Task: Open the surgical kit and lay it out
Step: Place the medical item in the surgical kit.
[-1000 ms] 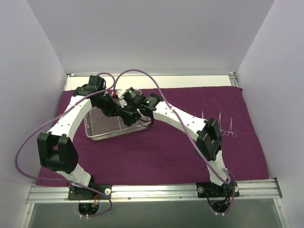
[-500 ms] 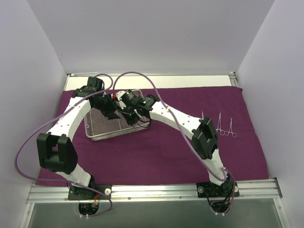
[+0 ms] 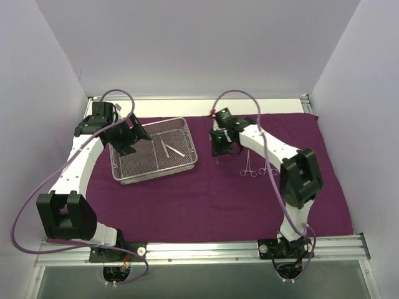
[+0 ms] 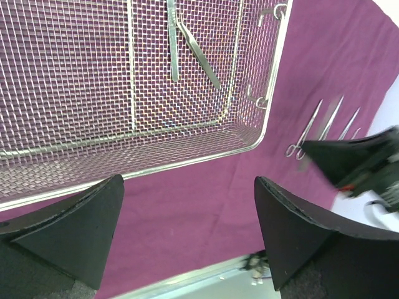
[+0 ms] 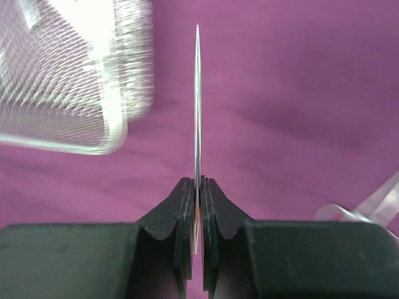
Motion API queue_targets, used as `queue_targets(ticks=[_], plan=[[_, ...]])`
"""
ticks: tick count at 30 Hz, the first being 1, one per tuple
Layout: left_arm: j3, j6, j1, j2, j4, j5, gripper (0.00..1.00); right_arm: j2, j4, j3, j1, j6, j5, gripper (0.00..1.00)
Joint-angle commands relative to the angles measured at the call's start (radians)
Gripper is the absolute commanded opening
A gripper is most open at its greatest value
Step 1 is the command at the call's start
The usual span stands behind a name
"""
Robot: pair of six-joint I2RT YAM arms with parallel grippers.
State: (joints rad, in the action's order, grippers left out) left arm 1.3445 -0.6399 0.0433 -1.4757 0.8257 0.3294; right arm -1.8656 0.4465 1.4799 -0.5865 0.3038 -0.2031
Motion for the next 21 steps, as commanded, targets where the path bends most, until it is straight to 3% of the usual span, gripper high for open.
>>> queue_targets(ticks=[1,13,21], plan=[[-0.021,0.092,0.007,0.031,-0.085,-0.001,0.94,0.132,0.011,-0.064,0.054,0.087,0.016,0.00],[0.019,0.132,0.023,-0.012,-0.070,0.069,0.97,0.051,0.044,-0.168,0.125,0.176,0.103,0.00],[0.035,0.146,0.055,-0.034,-0.043,0.066,0.94,0.020,0.047,-0.207,0.128,0.167,0.166,0.01]])
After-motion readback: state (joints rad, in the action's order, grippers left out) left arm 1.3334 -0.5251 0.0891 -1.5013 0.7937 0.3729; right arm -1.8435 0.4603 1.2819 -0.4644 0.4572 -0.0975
